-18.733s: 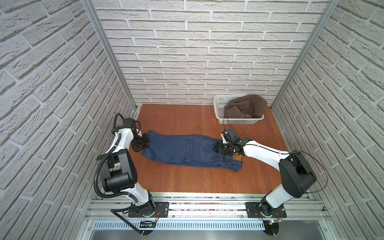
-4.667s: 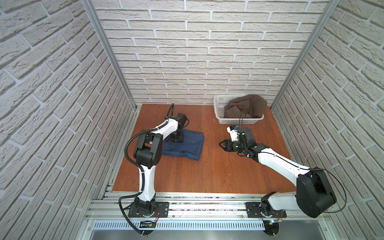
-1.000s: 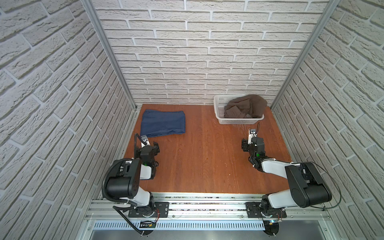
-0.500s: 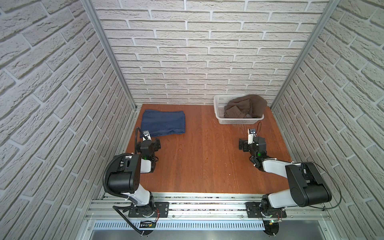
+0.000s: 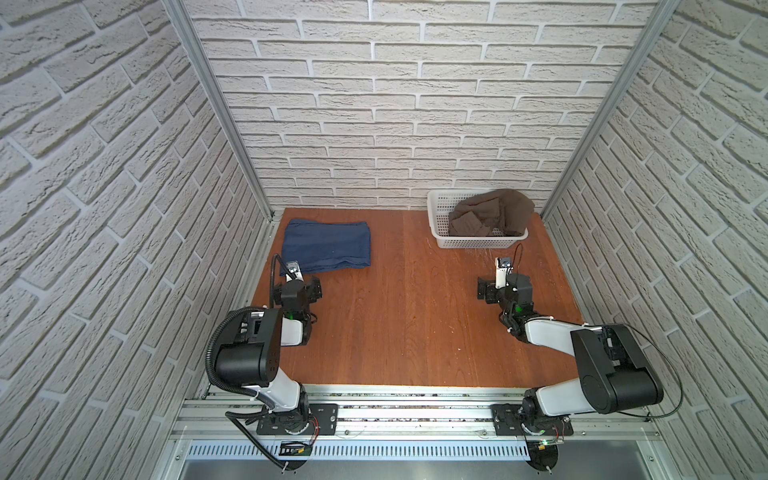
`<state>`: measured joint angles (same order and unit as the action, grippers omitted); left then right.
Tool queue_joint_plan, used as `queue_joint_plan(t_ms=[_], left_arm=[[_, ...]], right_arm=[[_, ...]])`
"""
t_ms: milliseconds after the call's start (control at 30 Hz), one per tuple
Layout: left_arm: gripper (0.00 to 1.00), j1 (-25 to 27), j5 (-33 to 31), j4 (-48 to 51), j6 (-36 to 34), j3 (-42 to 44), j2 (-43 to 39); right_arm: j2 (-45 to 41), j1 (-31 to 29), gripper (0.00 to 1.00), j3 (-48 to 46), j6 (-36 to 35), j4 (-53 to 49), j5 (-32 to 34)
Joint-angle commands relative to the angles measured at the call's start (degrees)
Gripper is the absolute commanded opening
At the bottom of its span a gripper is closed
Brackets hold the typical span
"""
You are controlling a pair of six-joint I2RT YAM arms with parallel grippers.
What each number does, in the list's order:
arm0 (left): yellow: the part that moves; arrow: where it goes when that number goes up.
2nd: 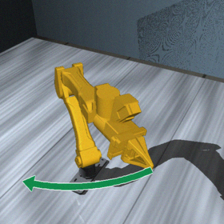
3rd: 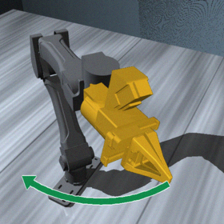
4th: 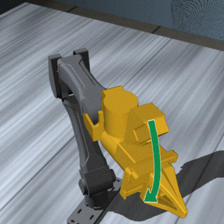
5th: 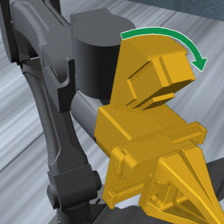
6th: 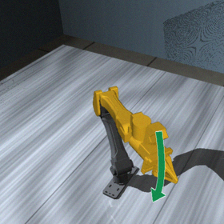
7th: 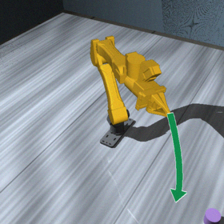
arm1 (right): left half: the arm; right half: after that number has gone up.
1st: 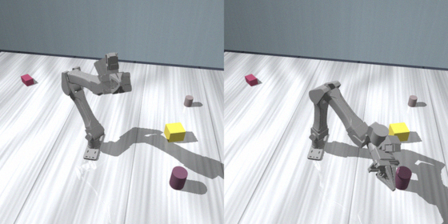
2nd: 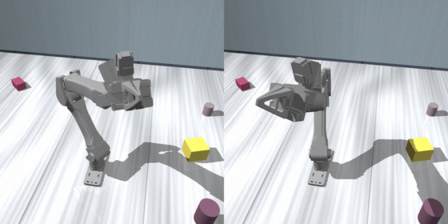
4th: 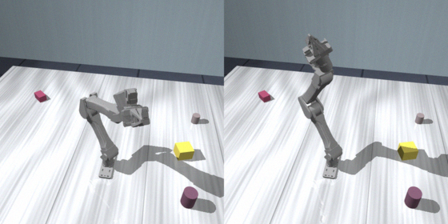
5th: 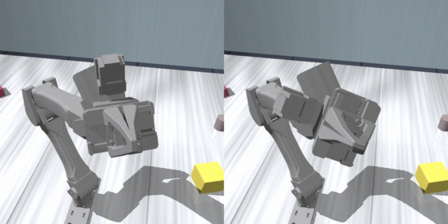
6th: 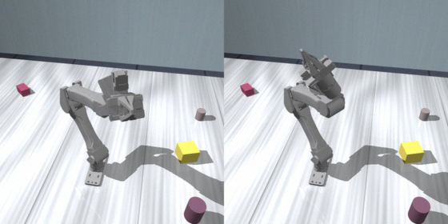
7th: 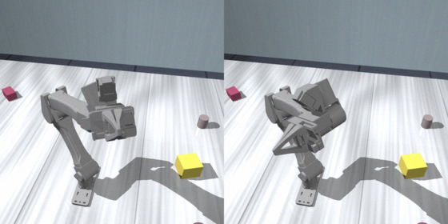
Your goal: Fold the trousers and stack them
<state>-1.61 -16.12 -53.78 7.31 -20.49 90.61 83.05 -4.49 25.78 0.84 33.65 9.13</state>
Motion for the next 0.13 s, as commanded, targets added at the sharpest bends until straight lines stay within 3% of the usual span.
queue_joint_plan(t_ms=[0,100], left_arm=[[0.98,-0.32,0.3,-1.78,0.07,-0.34,-0.3],[0.98,-0.31,0.34,-1.86,0.07,-0.3,-0.34]], right_arm=[[-0.77,0.15,1.0,0.23,-0.09,2.03,-0.35],[-0.74,0.18,1.0,0.24,-0.14,2.01,-0.34]])
